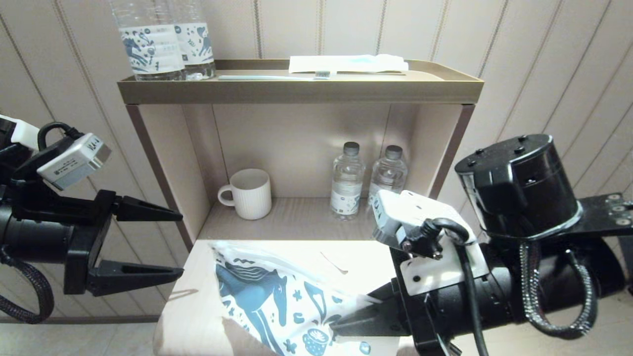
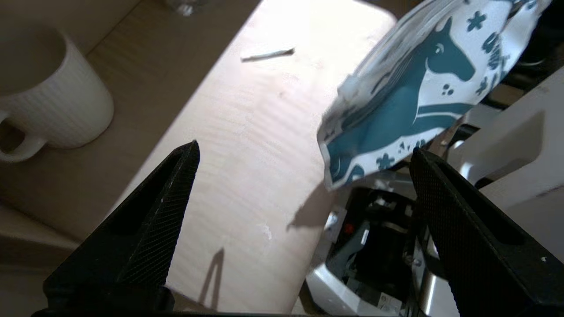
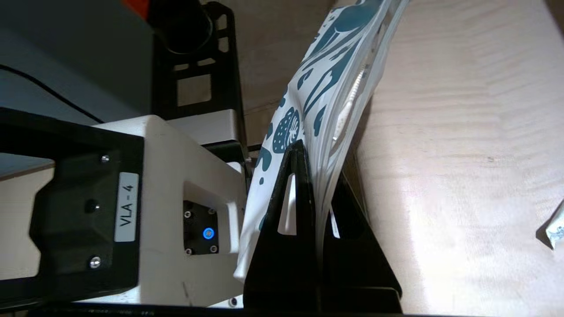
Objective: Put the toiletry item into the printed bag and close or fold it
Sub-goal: Hand it to the other hand
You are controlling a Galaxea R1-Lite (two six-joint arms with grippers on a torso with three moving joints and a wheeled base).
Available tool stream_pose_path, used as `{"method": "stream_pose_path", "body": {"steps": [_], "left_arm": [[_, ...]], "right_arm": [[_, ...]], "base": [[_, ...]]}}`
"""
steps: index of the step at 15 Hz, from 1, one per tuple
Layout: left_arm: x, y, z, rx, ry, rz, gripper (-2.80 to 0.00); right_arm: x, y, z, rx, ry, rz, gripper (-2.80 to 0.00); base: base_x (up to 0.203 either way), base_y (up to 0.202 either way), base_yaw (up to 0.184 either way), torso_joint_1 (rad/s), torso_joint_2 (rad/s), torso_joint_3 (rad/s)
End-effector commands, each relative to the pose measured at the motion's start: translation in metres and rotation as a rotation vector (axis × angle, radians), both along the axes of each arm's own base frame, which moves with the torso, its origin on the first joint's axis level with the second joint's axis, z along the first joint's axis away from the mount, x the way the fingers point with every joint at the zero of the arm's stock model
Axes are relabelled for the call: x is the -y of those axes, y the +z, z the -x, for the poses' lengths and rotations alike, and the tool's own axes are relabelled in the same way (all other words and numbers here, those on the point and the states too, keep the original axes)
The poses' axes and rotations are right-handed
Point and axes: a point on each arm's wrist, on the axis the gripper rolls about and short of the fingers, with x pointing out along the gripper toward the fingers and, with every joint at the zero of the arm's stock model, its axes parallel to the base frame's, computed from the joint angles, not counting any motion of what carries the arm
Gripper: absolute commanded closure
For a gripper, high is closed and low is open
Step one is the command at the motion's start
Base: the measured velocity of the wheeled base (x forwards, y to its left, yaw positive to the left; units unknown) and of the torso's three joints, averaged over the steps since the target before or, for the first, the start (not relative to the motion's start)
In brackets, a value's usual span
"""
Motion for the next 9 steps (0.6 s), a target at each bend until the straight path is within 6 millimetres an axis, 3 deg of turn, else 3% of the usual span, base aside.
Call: {"method": "stream_pose_path", "body": {"steps": [1, 5, 9], "left_arm": [[0.001, -0.002, -0.002, 0.009, -0.073, 0.058, -2.8], [0.002, -0.016, -0.019, -0.003, -0.122, 0.062, -2.8], [0.008, -0.021, -0.023, -0.031, -0.164, 0.085, -2.8]], "right_arm": [[-0.002, 0.007, -0.002, 0.0, 0.018, -0.018, 0.0], [-0.012, 0.011, -0.011, 0.011, 0.023, -0.027, 0.0], [-0.02, 0.012, -0.012, 0.021, 0.052, -0.037, 0.0]], "base": [[0.0, 0.0, 0.0, 0.0, 0.0, 0.0], [0.0, 0.0, 0.0, 0.0, 0.0, 0.0], [0.0, 0.0, 0.0, 0.0, 0.0, 0.0]]}}
